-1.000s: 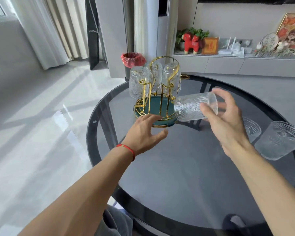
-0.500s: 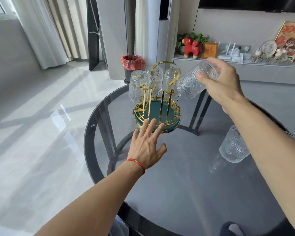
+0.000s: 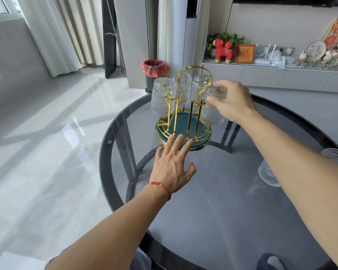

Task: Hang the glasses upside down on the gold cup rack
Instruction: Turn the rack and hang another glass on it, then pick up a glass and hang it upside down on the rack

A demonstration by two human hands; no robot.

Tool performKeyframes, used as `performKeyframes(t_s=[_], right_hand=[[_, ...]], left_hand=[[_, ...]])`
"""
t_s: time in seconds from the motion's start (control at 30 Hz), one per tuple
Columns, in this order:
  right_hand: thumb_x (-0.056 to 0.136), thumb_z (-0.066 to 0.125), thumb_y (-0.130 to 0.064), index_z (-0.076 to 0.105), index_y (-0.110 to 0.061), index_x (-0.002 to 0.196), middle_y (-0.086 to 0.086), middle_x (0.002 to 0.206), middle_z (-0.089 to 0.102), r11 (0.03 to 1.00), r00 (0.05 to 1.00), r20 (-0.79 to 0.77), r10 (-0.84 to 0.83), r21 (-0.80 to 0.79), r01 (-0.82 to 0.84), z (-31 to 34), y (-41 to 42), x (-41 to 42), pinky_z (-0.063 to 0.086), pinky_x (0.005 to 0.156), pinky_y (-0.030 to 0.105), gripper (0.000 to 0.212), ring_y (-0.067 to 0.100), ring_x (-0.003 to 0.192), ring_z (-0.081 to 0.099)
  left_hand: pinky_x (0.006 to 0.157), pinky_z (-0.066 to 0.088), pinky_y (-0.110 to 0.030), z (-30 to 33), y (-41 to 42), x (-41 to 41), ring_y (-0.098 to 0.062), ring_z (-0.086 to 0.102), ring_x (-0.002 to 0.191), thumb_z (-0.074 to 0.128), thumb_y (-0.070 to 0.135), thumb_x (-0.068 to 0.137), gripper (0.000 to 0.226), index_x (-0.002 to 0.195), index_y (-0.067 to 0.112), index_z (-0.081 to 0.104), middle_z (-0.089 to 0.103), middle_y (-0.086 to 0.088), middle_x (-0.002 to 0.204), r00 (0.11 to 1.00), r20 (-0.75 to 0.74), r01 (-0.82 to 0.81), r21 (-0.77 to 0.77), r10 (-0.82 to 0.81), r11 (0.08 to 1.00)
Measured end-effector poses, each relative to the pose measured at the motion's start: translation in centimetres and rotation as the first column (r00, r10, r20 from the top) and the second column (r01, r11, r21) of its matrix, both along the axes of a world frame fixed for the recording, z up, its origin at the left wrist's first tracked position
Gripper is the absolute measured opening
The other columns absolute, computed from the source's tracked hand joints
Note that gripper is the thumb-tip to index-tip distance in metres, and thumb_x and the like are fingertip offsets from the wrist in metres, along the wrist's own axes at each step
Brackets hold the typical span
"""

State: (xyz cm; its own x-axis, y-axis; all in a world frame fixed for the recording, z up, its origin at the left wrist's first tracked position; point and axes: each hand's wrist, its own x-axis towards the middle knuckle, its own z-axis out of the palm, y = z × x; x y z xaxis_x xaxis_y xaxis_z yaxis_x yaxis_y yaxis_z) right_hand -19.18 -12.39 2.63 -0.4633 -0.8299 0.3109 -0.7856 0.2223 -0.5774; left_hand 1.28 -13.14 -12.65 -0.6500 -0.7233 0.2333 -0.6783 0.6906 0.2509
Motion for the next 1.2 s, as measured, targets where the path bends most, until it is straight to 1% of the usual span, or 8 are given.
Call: performKeyframes(t_s=[0.3,0.43,0.6,0.83,0.93,1.03,1.1,1.2], right_hand=[[0.091,0.073,-0.045,0.033,-0.015,0.16,0.007,0.165,0.042,0.997,0.996,0.067,-0.064,-0.048,0.067,-2.0,0.9,-0.1,0.033,0.119,0.041,0.085,0.029,0.152,0.038],[0.095,0.068,-0.041,0.026,-0.015,0.162,0.008,0.168,0.037,0.998,0.994,0.091,-0.059,-0.029,0.062,-2.8,3.3,-0.1,0.035,0.122,0.045,0.083,0.029,0.152,0.038],[0.096,0.063,-0.021,0.051,-0.018,0.146,0.007,0.15,0.053,0.993,0.996,0.087,-0.011,-0.114,0.021,-3.3,9.7,0.4,0.046,0.113,0.047,0.052,0.024,0.135,0.054],[0.094,0.061,-0.003,0.064,-0.011,0.129,0.003,0.133,0.066,0.99,1.0,0.022,0.005,-0.139,-0.002,-5.4,18.8,1.0,0.045,0.108,0.032,0.036,0.022,0.122,0.061],[0.09,0.06,0.001,0.07,-0.009,0.119,0.003,0.121,0.072,0.968,0.999,-0.02,-0.032,-0.249,0.026,-4.7,20.2,-0.2,0.046,0.104,0.028,0.032,0.02,0.115,0.066],[0.087,0.059,0.002,0.071,-0.01,0.115,0.003,0.117,0.074,0.941,0.996,0.03,-0.087,-0.325,0.092,-4.6,21.1,-1.2,0.051,0.105,0.037,0.032,0.02,0.114,0.068],[0.086,0.059,0.003,0.07,-0.008,0.115,0.005,0.117,0.075,0.93,0.99,0.063,-0.124,-0.34,0.138,-4.9,21.4,-1.7,0.052,0.104,0.041,0.033,0.021,0.113,0.069],[0.085,0.059,0.005,0.07,-0.006,0.115,0.006,0.117,0.075,0.919,0.98,0.1,-0.17,-0.344,0.194,-5.1,21.3,-2.3,0.051,0.103,0.04,0.034,0.023,0.112,0.069]], left_hand=[[0.123,0.026,-0.061,0.7,0.2,-0.3,-0.033,0.008,0.159,0.05,0.055,0.096,0.075,0.16,0.032,0.02,0.019,-0.007,0.171,0.999,0.03,-0.011,0.026,0.01,1.0],[0.118,0.032,-0.062,1.9,1.2,-1.3,-0.033,0.014,0.156,0.061,0.042,0.091,0.074,0.156,0.025,0.03,0.028,-0.01,0.166,0.998,0.016,-0.067,0.055,0.066,0.996],[0.116,0.034,-0.056,3.3,4.3,-3.8,-0.042,0.022,0.15,0.061,0.032,0.084,0.069,0.148,0.017,0.041,0.041,-0.019,0.154,0.996,-0.002,-0.088,-0.04,0.088,0.995],[0.116,0.038,-0.047,3.4,9.5,-7.1,-0.034,0.035,0.141,0.067,0.032,0.086,0.075,0.151,0.009,0.04,0.052,-0.014,0.147,0.953,-0.175,0.275,0.168,-0.245,0.947],[0.116,0.038,-0.042,4.1,11.0,-8.5,-0.031,0.042,0.138,0.07,0.032,0.086,0.08,0.154,0.012,0.034,0.049,-0.013,0.149,0.938,-0.25,0.307,0.267,-0.242,0.914],[0.107,0.047,-0.046,5.4,12.2,-10.9,-0.031,0.055,0.129,0.077,0.039,0.083,0.097,0.159,0.017,0.02,0.047,-0.012,0.15,0.935,-0.306,0.284,0.344,-0.18,0.895],[0.109,0.046,-0.047,6.5,12.6,-12.9,-0.032,0.052,0.134,0.08,0.042,0.081,0.107,0.161,0.015,0.015,0.043,-0.015,0.155,0.931,-0.329,0.276,0.362,-0.155,0.89],[0.114,0.038,-0.042,7.7,12.7,-15.8,-0.034,0.042,0.144,0.077,0.036,0.085,0.101,0.16,0.009,0.016,0.039,-0.02,0.159,0.935,-0.319,0.271,0.356,-0.156,0.894]])
